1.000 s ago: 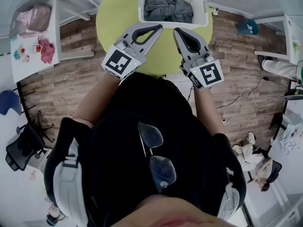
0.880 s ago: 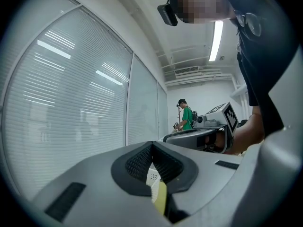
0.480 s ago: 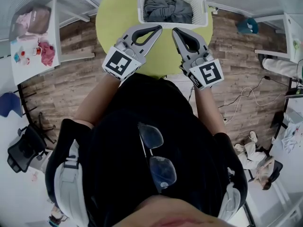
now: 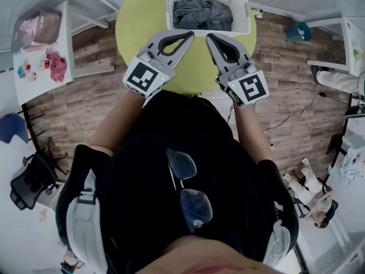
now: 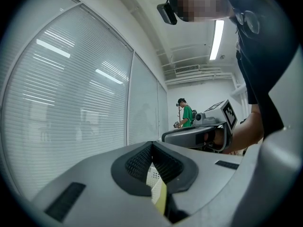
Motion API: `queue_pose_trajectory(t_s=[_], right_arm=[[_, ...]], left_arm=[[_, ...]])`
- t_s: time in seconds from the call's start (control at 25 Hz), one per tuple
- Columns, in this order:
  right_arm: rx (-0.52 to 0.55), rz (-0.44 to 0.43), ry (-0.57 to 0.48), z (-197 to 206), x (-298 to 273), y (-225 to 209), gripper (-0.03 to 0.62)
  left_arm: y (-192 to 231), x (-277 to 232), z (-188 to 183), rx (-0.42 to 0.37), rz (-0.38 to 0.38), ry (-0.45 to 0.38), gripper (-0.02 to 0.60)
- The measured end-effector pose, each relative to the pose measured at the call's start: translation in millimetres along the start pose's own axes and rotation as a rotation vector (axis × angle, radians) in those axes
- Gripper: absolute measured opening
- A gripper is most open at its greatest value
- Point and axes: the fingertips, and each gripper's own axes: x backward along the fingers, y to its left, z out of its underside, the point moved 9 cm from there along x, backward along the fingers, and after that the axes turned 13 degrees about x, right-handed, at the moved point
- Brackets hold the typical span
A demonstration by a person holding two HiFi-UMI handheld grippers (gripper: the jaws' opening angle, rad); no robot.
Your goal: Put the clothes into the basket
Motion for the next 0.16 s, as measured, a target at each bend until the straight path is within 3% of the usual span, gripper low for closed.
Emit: queue_pose_trajectory(t_s=[0.16], right_arm=[[0.0,-0.004,0.004,1.6,-5.6,-1.4,0.023]], left_arm=[[5.3,-1.0,0.8,0.004,0.001,0.003,0.01]])
